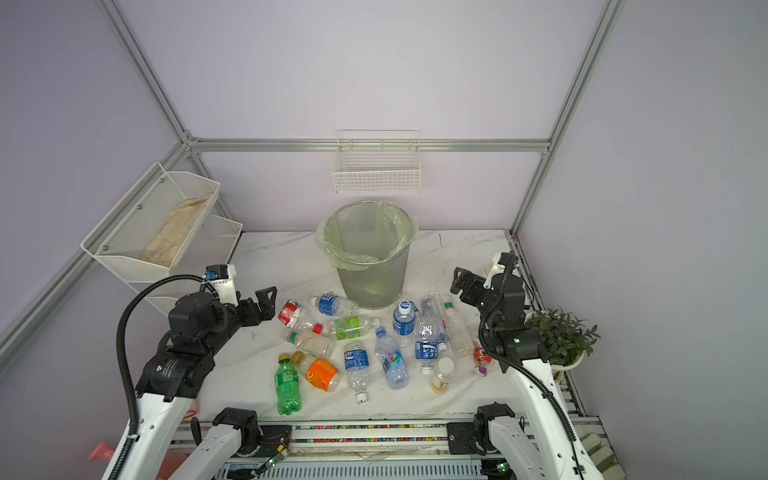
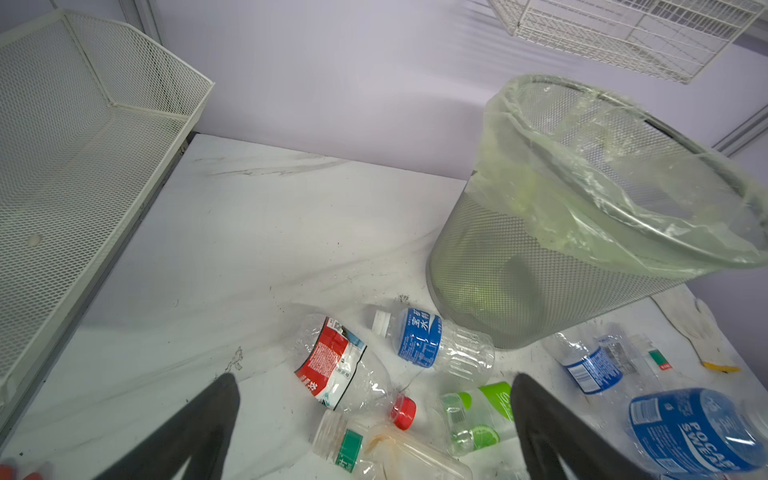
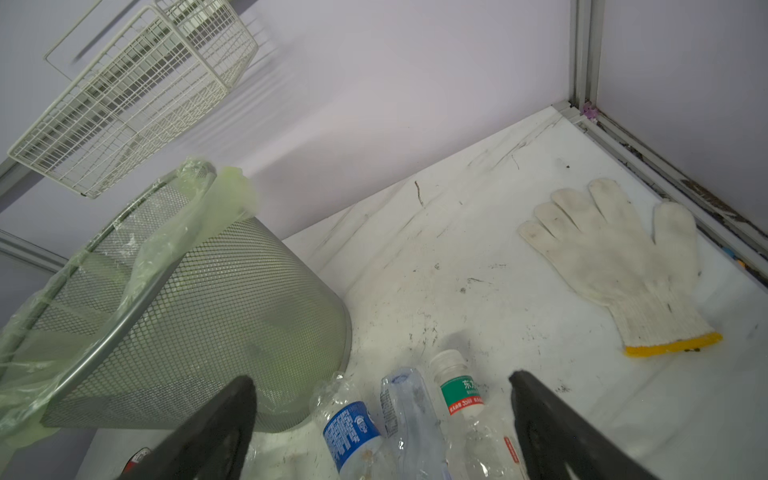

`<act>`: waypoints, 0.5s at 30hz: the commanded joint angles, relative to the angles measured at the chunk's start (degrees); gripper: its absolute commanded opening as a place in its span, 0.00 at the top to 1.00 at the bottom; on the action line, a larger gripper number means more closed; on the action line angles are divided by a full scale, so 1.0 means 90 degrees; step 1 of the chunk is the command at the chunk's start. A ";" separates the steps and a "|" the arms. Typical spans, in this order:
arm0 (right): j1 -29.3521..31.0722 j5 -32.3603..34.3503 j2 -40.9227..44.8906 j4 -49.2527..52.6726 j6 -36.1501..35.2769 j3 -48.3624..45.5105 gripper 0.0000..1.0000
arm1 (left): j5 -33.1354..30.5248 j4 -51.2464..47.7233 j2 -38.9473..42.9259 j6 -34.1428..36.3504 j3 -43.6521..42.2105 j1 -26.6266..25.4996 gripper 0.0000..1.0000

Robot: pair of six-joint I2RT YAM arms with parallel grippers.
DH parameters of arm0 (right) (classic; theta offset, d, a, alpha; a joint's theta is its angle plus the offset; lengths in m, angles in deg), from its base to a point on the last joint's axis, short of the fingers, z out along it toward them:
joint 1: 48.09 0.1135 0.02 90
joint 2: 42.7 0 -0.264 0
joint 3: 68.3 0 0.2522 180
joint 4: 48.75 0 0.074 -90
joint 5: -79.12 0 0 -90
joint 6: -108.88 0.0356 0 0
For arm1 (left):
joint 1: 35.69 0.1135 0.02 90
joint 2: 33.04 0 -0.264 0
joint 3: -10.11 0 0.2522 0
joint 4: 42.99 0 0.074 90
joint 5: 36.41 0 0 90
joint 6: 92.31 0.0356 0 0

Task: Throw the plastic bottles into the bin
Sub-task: 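Raise both arms and swing the grippers toward the bottles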

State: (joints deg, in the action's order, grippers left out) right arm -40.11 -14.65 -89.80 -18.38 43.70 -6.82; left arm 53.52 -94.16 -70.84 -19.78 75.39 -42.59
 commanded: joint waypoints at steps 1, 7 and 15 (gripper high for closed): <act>0.0262 -0.0181 0.0124 0.1033 0.0176 0.0132 0.05 | 0.0603 -0.0868 0.0362 -0.0090 -0.0074 -0.0036 0.00; 0.1460 0.0618 -0.0064 0.1535 0.0540 0.0201 0.07 | 0.0829 -0.0675 0.1248 -0.0398 -0.0480 -0.0237 0.00; 0.2747 0.1921 -0.0332 0.2437 0.1327 0.0620 0.12 | 0.1058 -0.0489 0.1363 -0.0470 -0.0765 -0.0279 0.00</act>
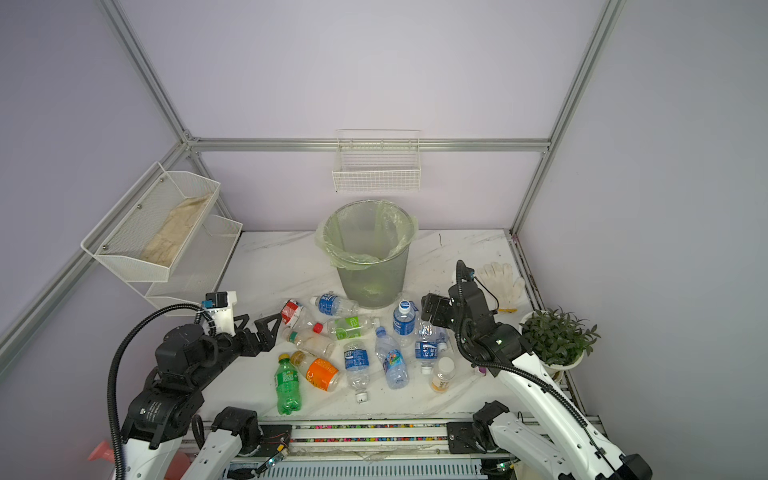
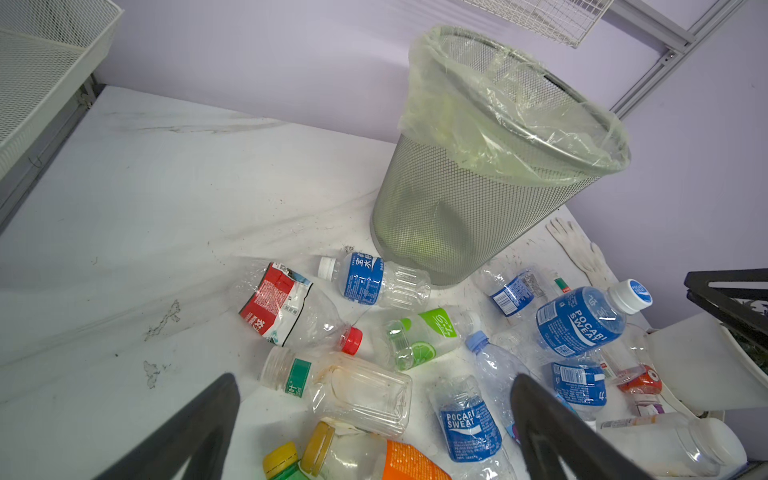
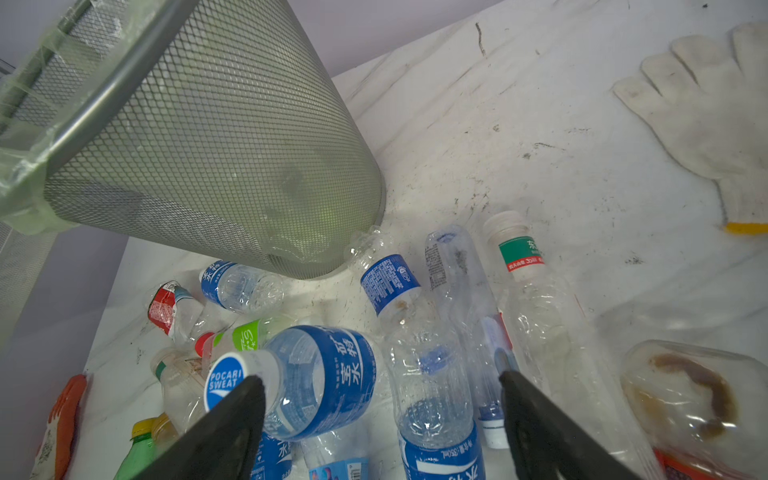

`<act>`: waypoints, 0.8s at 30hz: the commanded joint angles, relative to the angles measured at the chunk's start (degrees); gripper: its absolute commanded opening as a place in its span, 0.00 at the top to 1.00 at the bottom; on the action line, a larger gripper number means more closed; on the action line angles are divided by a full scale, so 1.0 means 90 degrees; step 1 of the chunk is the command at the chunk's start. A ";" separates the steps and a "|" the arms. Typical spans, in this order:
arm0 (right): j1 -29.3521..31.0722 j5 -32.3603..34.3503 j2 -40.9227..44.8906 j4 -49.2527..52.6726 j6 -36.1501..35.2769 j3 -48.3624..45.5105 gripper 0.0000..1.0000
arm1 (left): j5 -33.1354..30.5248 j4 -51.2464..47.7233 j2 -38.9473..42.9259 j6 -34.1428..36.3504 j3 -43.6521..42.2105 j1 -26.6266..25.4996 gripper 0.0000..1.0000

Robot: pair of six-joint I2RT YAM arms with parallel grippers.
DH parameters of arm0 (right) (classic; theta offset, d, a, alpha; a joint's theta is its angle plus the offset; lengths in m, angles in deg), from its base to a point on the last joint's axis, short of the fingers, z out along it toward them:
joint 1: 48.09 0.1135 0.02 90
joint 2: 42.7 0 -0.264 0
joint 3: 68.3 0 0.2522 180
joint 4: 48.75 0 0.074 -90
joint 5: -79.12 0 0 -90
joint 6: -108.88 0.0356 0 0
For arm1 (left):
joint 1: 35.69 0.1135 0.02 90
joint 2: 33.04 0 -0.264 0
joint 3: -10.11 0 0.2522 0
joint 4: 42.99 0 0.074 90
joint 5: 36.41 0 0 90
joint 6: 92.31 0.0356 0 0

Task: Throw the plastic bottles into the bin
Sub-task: 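Raise both arms and swing the grippers toward the bottles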

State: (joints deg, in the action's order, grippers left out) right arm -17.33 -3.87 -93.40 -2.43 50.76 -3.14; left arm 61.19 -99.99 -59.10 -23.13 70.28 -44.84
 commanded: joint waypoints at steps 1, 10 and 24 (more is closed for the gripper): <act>0.0319 0.0787 0.0118 0.0769 0.0701 0.0178 0.14 | 0.0217 0.0162 0.0065 -0.0103 -0.0200 -0.0033 0.00; 0.0668 0.0756 0.0783 0.1248 0.1182 -0.0473 0.16 | 0.0289 0.0181 -0.0024 -0.0099 -0.0235 -0.0111 0.00; 0.0795 0.0296 0.0343 0.0613 0.0891 -0.0600 0.19 | 0.0284 0.0114 -0.0261 -0.0252 -0.0232 -0.0229 0.00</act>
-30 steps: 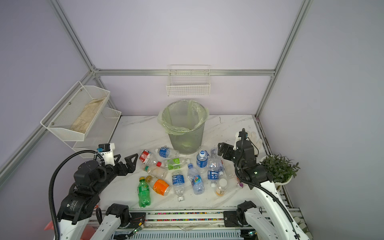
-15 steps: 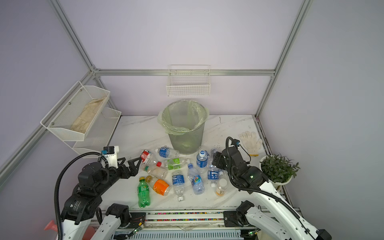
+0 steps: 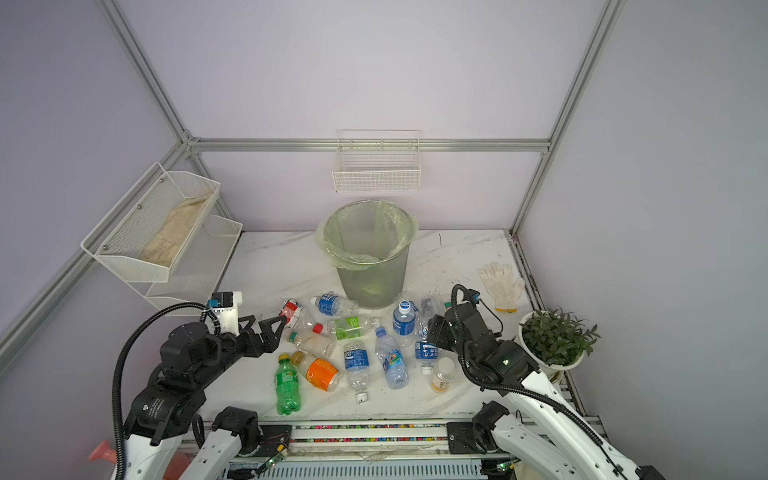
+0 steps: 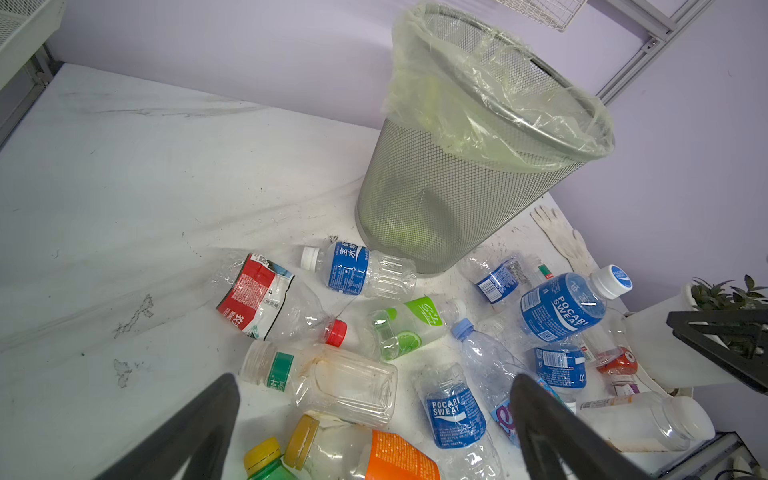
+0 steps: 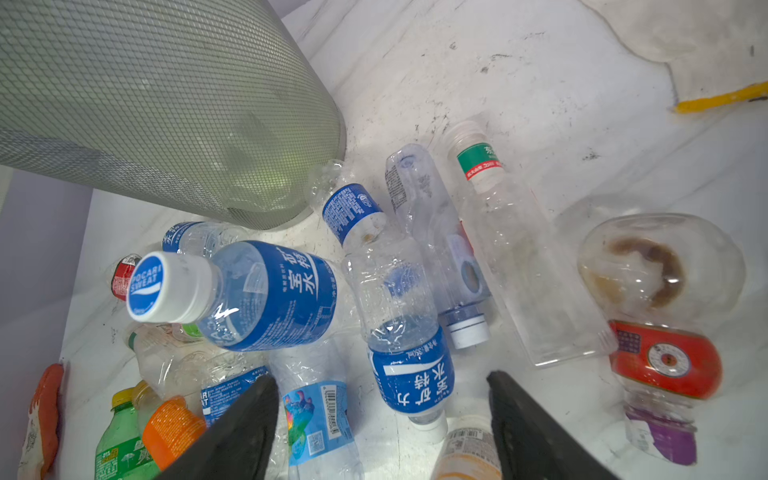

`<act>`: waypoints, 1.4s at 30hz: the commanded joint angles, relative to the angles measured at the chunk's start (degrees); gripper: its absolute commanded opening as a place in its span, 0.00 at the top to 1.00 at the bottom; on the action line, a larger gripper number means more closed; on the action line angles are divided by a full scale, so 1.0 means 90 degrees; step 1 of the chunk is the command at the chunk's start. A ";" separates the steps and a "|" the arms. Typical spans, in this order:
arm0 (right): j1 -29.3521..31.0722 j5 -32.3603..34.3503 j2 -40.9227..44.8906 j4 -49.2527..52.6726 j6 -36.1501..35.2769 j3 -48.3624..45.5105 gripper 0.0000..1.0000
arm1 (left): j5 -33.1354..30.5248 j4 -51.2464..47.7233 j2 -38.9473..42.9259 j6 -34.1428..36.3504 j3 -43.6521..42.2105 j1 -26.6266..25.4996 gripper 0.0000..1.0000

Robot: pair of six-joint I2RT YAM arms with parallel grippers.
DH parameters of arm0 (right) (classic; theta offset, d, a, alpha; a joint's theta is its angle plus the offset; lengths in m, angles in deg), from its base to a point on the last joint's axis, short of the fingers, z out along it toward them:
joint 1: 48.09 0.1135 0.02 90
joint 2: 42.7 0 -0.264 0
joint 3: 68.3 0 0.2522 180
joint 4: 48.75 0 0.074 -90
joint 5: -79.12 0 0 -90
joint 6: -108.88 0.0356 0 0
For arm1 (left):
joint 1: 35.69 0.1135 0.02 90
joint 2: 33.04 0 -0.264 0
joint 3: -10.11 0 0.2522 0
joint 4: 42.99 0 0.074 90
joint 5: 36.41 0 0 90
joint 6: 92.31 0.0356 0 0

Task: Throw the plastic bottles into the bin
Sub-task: 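Raise both arms and swing the grippers toward the bottles, then lower the right gripper onto a blue-labelled water bottle and close it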

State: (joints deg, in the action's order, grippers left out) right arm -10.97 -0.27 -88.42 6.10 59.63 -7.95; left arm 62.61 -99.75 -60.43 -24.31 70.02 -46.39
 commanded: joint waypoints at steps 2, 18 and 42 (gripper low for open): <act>0.0174 -0.0180 -0.0381 -0.0607 -0.0264 -0.0023 0.18 | 0.0175 0.0084 -0.0187 -0.0210 -0.0218 -0.0071 0.00; 0.1667 0.0695 -0.1790 -0.0932 -0.0671 0.1176 0.15 | 0.0077 0.0082 -0.0294 -0.0173 -0.0226 -0.0100 0.00; 0.1783 0.1721 -0.2666 -0.1009 -0.0173 0.1523 0.33 | 0.0031 0.0133 -0.0243 -0.0178 -0.0265 -0.0112 0.00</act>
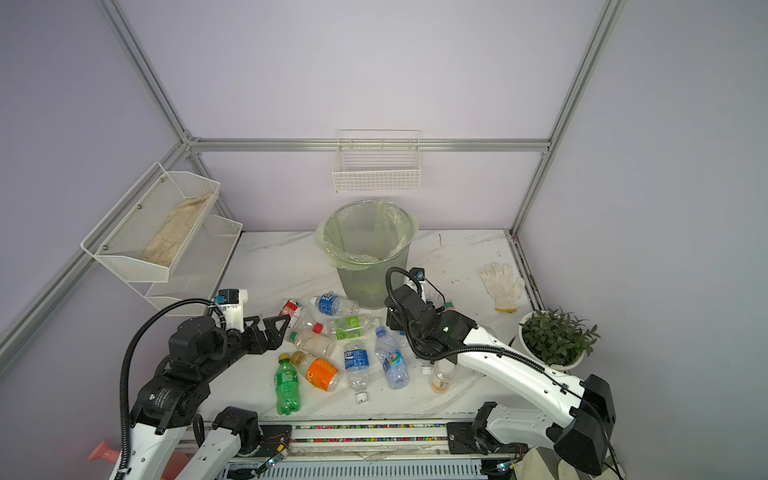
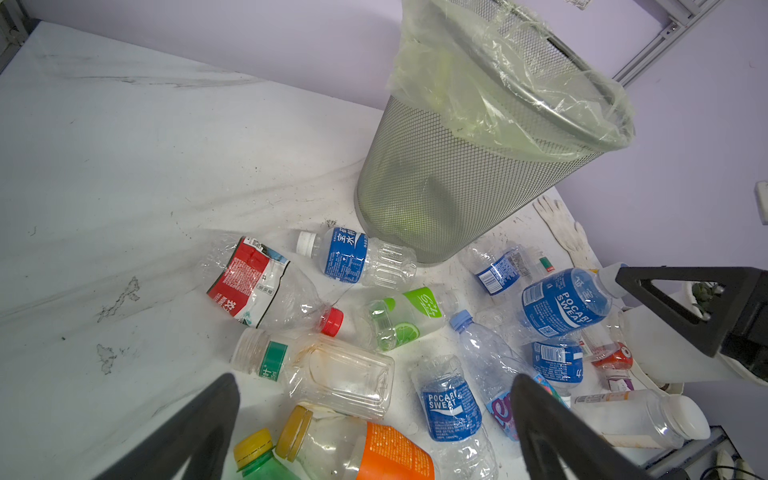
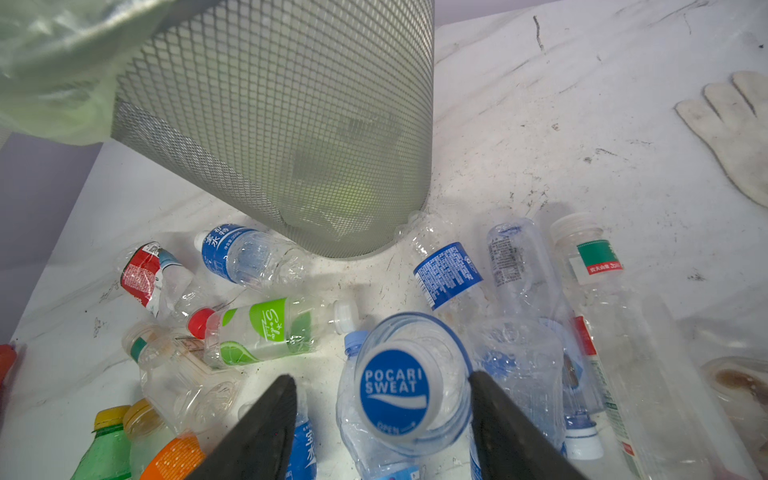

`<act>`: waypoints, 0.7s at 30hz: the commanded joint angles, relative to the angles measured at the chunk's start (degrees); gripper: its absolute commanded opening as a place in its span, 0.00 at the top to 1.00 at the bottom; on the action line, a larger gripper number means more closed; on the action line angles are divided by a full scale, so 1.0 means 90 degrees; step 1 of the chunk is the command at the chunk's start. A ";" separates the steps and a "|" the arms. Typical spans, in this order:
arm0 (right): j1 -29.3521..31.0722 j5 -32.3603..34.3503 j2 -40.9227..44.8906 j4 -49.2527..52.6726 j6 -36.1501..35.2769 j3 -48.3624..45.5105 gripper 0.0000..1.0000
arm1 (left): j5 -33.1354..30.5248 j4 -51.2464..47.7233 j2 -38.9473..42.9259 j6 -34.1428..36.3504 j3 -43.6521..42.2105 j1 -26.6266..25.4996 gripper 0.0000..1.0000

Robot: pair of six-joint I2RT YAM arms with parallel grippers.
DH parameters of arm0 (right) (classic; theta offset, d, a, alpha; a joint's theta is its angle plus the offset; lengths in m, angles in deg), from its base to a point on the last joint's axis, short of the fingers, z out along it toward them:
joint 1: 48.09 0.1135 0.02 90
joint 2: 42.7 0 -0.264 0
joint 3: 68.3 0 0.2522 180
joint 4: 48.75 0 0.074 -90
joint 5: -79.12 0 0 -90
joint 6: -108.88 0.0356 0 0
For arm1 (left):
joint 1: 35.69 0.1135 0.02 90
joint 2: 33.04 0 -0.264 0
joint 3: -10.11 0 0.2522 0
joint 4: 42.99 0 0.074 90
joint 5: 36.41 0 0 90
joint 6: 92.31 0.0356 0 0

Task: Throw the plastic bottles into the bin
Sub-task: 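Lower the right gripper onto a blue-labelled water bottle and close it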

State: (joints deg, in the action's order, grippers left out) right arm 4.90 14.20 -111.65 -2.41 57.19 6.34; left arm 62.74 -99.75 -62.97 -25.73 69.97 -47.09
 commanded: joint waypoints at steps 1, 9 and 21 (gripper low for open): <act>0.0016 0.0127 -0.0123 -0.0075 0.0098 -0.0073 0.34 | 0.0019 0.0131 0.0035 -0.0017 -0.0266 -0.0034 0.00; 0.0020 0.0255 -0.0250 0.0048 0.0187 0.0019 0.57 | -0.0020 0.0127 0.0035 -0.0036 -0.0270 -0.0062 0.00; 0.0112 0.0311 0.0129 0.0663 0.0244 0.0327 0.77 | -0.0021 0.0127 0.0026 -0.0035 -0.0273 -0.0100 0.00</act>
State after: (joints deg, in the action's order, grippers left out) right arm 5.38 15.69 -112.75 0.24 58.28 7.11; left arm 62.37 -99.73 -62.97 -25.75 69.60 -47.53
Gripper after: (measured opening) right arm 0.320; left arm 0.998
